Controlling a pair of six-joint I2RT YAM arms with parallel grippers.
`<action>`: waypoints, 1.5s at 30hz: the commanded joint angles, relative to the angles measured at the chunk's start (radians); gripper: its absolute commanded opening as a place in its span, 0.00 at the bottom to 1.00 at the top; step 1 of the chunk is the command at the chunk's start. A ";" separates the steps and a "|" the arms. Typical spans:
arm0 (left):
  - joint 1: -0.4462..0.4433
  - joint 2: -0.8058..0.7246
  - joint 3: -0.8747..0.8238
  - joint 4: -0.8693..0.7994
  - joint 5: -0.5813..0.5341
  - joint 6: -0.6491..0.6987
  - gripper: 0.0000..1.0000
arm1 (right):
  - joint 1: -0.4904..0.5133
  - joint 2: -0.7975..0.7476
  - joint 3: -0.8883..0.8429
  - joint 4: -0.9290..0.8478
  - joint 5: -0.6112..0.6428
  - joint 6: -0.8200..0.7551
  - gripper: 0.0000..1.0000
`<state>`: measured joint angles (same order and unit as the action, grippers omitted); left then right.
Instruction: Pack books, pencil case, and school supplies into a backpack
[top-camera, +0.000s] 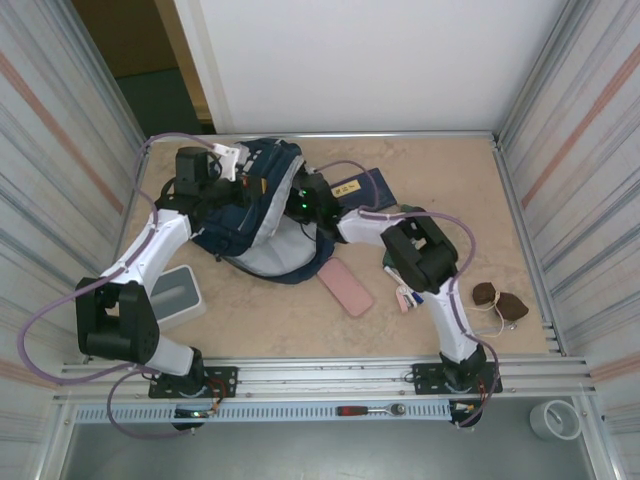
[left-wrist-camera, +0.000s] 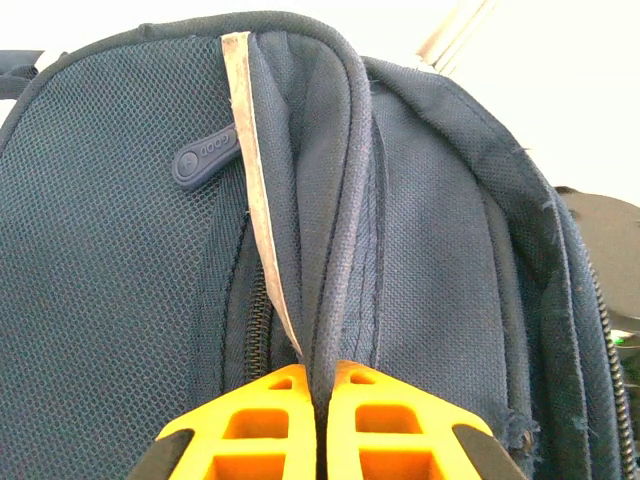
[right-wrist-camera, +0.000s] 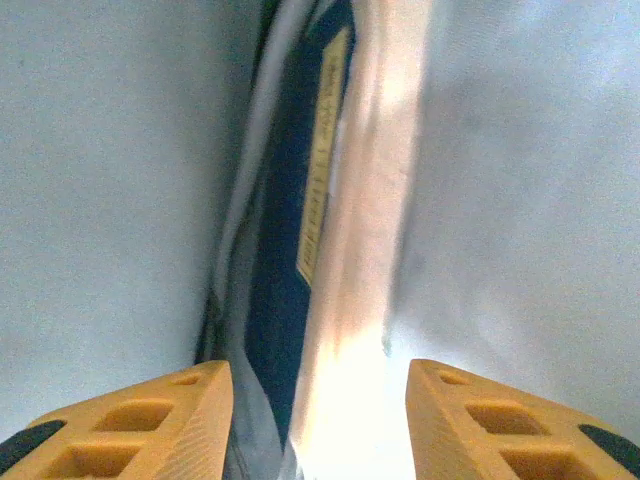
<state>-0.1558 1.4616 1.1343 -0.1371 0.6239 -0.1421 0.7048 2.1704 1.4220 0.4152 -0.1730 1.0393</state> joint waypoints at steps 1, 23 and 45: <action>0.016 -0.010 0.014 0.112 0.034 -0.019 0.00 | -0.048 -0.229 -0.146 0.029 -0.035 -0.117 0.50; -0.009 -0.048 -0.075 -0.076 -0.329 0.117 0.60 | -0.300 -0.710 -0.445 -0.489 0.084 -0.502 0.62; -0.445 0.251 0.133 -0.036 -0.584 -0.220 0.84 | -0.536 -0.257 -0.022 -0.713 -0.066 -0.644 0.98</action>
<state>-0.5816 1.6588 1.1896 -0.1375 0.0940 -0.3431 0.1879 1.8690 1.3407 -0.2390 -0.1673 0.4393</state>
